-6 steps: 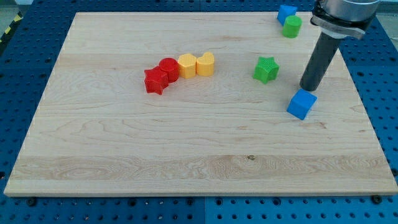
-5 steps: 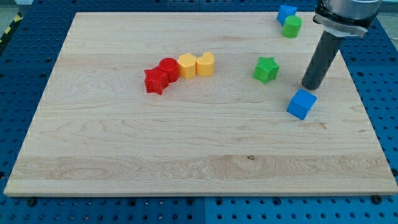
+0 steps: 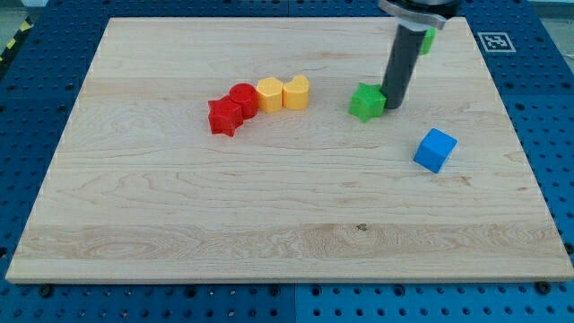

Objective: Push the green star to the right of the yellow heart

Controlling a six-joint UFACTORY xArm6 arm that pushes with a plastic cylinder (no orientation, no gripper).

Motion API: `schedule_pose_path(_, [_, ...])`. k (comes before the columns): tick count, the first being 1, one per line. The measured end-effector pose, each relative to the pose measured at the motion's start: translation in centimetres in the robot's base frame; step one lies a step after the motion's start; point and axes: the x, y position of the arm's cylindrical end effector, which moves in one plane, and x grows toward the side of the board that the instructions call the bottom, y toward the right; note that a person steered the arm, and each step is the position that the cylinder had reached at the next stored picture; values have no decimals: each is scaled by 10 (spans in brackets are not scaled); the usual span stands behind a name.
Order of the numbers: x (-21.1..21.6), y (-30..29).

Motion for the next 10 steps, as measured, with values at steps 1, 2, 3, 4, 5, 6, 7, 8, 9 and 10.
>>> schedule_pose_path(1, [2,-2])
schedule_pose_path(2, [9,-2])
schedule_pose_path(3, [17,-3])
schedule_pose_path(4, [27,-6])
schedule_pose_path(5, [30,-16])
schedule_pose_path(6, [30,-38])
schedule_pose_path(7, [30,-55])
schedule_pose_path(8, [30,-62])
schedule_pose_path(9, [18,-57])
schedule_pose_path(10, [8,-37])
